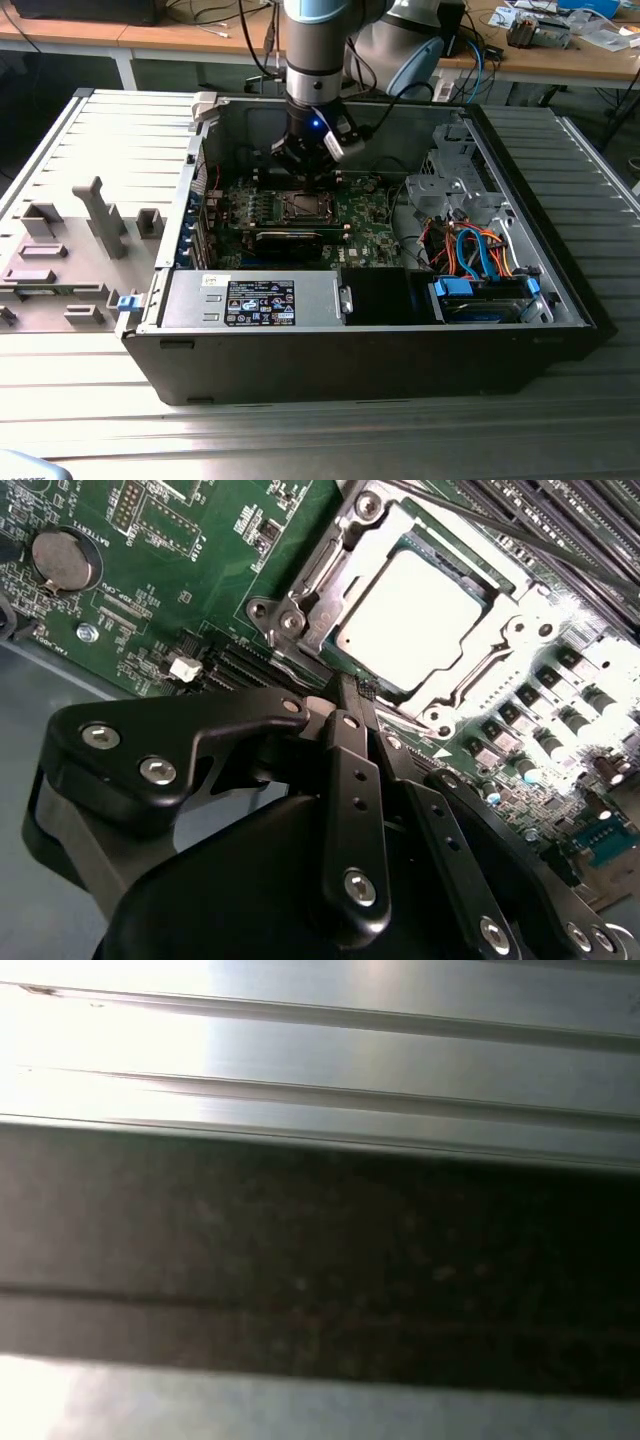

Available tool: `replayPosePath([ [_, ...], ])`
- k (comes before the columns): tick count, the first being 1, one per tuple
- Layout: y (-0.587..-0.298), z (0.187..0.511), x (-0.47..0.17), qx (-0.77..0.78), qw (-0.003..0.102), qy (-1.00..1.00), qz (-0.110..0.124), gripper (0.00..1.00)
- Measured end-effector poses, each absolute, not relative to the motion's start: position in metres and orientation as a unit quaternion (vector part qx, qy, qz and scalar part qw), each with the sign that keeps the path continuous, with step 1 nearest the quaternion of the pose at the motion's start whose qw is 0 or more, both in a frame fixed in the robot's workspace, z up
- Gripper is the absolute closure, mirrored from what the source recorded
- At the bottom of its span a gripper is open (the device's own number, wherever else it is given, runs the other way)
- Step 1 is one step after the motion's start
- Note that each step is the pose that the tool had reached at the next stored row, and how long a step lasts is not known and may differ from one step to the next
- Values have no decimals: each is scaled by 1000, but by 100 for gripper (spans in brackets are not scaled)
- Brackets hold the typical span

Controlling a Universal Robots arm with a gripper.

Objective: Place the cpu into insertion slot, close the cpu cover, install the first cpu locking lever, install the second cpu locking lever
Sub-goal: 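Install the first cpu locking lever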

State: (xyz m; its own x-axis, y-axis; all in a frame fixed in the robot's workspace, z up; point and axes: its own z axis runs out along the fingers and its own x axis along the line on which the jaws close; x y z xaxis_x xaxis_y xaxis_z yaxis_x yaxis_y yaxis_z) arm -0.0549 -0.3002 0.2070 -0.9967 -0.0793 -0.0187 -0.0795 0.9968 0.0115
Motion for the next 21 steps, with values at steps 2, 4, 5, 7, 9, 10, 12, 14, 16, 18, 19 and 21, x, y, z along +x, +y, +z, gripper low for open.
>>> replayPosePath([
  [2, -300, 206, -54, -40, 9, 999, 6, 89],
  [4, -300, 205, -52, -40, 9, 999, 6, 89],
  [5, -300, 205, -52, -40, 9, 999, 6, 89],
  [7, -300, 204, -51, -40, 9, 999, 6, 89],
  [9, -300, 204, -50, -40, 9, 999, 6, 89],
  [10, -300, 203, -49, -40, 9, 999, 6, 89],
  [12, -301, 203, -49, -40, 9, 999, 6, 89],
  [14, -301, 202, -47, -40, 9, 999, 6, 89],
  [16, -301, 202, -45, -40, 9, 999, 6, 89],
  [18, -301, 202, -41, -40, 9, 999, 6, 89],
  [19, -301, 201, -40, -40, 9, 999, 6, 89],
  [21, -301, 201, -37, -40, 9, 999, 7, 89],
])
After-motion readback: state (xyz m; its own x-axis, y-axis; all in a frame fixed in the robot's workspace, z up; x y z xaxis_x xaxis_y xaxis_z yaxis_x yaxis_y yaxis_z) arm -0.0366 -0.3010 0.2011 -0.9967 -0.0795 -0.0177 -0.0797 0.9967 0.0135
